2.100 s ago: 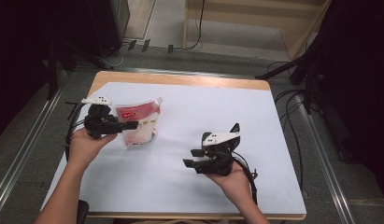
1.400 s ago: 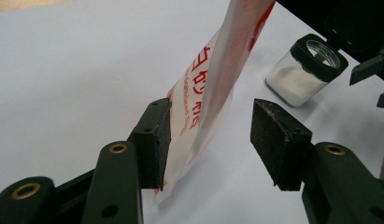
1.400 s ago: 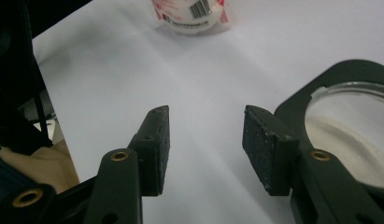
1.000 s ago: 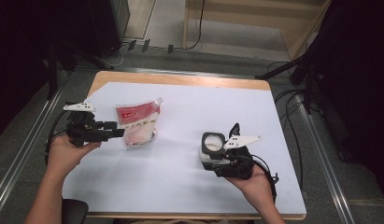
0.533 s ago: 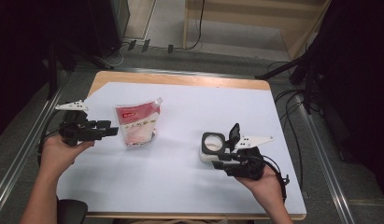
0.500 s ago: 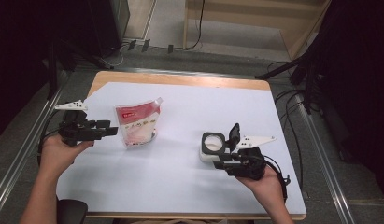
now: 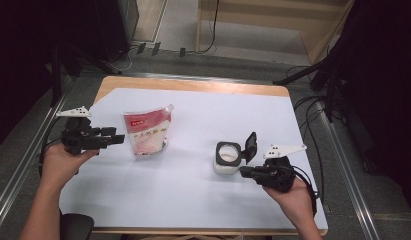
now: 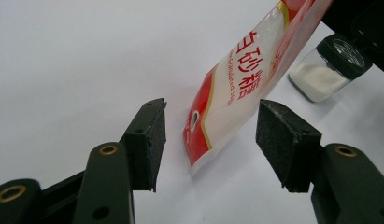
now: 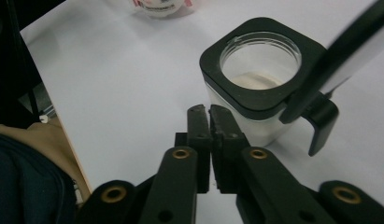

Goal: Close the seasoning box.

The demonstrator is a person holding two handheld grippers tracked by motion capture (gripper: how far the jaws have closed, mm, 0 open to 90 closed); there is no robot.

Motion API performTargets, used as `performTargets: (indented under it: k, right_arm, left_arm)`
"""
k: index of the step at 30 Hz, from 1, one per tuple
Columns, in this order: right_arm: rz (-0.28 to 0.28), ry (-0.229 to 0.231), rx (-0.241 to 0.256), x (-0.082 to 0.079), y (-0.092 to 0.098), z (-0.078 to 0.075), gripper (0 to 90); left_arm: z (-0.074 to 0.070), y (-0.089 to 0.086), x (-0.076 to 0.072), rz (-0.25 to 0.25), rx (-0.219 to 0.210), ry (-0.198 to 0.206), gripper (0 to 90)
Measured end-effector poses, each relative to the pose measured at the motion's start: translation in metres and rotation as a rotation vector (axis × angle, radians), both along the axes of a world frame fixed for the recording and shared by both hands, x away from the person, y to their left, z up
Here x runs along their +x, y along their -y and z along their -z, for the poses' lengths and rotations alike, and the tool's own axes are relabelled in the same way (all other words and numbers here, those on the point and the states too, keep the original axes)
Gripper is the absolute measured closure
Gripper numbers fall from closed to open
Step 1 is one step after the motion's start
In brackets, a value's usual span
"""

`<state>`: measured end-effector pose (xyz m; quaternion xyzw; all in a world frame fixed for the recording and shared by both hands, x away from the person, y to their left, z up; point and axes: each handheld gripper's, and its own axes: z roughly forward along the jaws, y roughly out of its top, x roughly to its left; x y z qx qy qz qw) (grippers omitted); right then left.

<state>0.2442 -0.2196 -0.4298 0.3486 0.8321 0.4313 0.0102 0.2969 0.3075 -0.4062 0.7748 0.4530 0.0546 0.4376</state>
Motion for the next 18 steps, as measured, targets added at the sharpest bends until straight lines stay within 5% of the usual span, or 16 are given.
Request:
performTargets:
  k: [18]
  right_arm:
    - [0.134,-0.007,-0.001,0.016,0.036,0.002,89.9]
  left_arm:
    - [0.008,-0.004,0.005,-0.086,0.026,0.028,45.4]
